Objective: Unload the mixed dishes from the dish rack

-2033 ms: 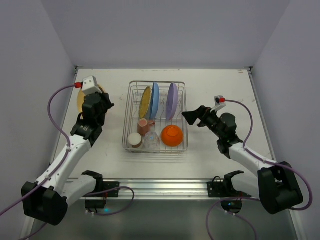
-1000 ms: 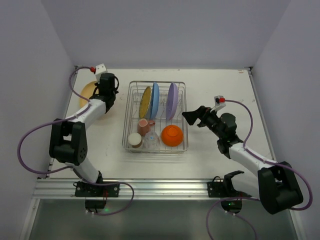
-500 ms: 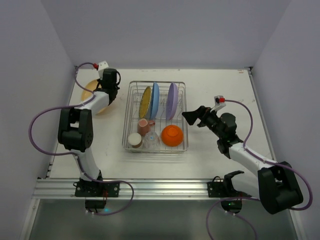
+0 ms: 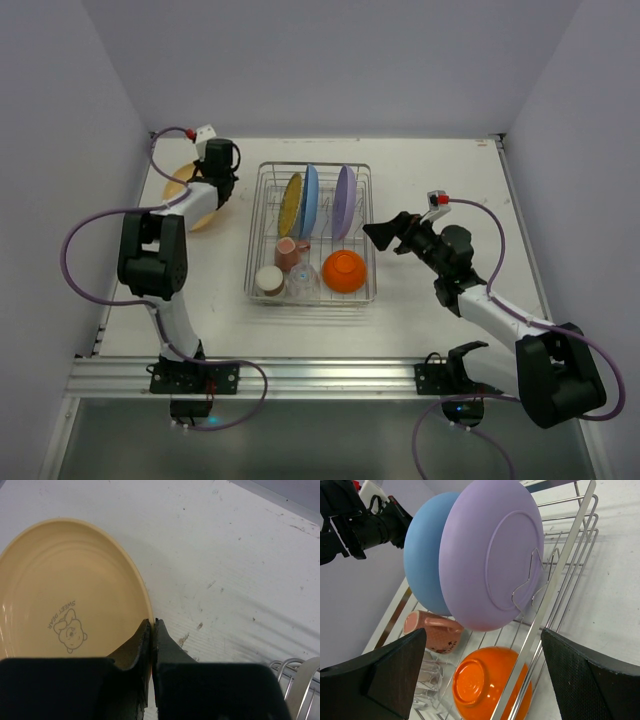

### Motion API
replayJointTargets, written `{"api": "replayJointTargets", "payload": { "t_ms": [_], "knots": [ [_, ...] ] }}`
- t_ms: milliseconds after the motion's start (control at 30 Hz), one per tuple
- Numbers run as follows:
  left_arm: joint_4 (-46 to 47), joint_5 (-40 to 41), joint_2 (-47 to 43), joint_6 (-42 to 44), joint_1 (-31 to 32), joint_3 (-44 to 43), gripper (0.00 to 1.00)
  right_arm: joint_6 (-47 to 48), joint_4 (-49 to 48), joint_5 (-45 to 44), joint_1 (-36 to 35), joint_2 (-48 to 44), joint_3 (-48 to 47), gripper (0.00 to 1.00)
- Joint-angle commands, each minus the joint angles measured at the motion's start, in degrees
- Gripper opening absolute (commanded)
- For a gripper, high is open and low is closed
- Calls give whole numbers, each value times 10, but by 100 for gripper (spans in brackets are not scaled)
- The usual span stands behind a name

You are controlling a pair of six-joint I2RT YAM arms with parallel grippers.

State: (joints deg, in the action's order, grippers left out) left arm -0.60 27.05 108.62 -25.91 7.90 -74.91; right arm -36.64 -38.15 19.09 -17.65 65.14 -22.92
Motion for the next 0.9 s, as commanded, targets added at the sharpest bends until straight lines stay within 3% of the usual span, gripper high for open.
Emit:
{"api": "replayJointTargets", "payload": {
  "t_ms": [0,67,867],
  "knots": [
    [9,7,12,-5,-3,-7,1,4,-13,11,-3,-1,-23,99],
    [7,5,19,-8,-3,-6,9,5,-12,10,-3,-2,-23,99],
    [32,-89,34,-34,-3,64,15,6,-10,10,-3,-10,-20,99]
  ]
}}
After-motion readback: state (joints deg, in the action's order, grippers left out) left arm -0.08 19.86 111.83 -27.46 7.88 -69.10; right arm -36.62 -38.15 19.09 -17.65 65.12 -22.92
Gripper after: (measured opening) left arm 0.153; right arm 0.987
